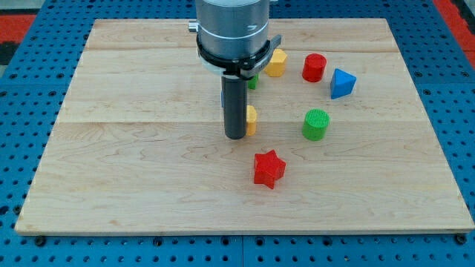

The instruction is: Move green circle a bit up

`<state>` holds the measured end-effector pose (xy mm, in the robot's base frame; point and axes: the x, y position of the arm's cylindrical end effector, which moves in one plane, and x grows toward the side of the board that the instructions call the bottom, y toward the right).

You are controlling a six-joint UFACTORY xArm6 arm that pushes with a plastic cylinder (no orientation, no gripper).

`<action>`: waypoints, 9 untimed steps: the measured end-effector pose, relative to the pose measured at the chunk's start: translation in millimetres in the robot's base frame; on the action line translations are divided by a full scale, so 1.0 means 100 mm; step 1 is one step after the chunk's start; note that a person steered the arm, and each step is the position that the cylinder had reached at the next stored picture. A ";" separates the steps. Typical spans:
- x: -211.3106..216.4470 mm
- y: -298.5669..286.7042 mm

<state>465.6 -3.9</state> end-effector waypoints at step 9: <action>0.03 1.56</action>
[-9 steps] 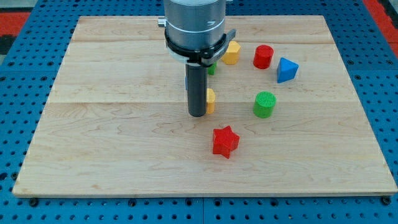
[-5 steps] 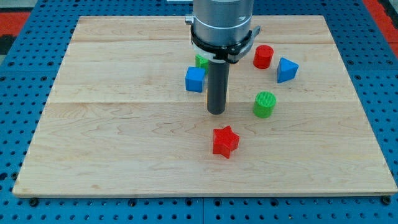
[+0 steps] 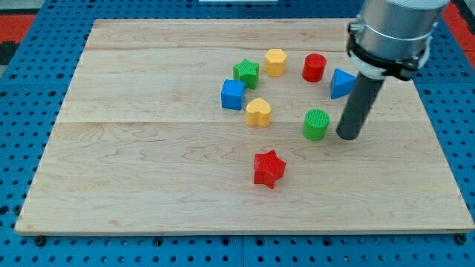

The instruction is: Move green circle a bit up

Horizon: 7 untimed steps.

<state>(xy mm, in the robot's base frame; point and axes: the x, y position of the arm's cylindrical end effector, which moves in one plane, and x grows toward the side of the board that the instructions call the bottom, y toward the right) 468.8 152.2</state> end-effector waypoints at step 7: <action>-0.12 -0.45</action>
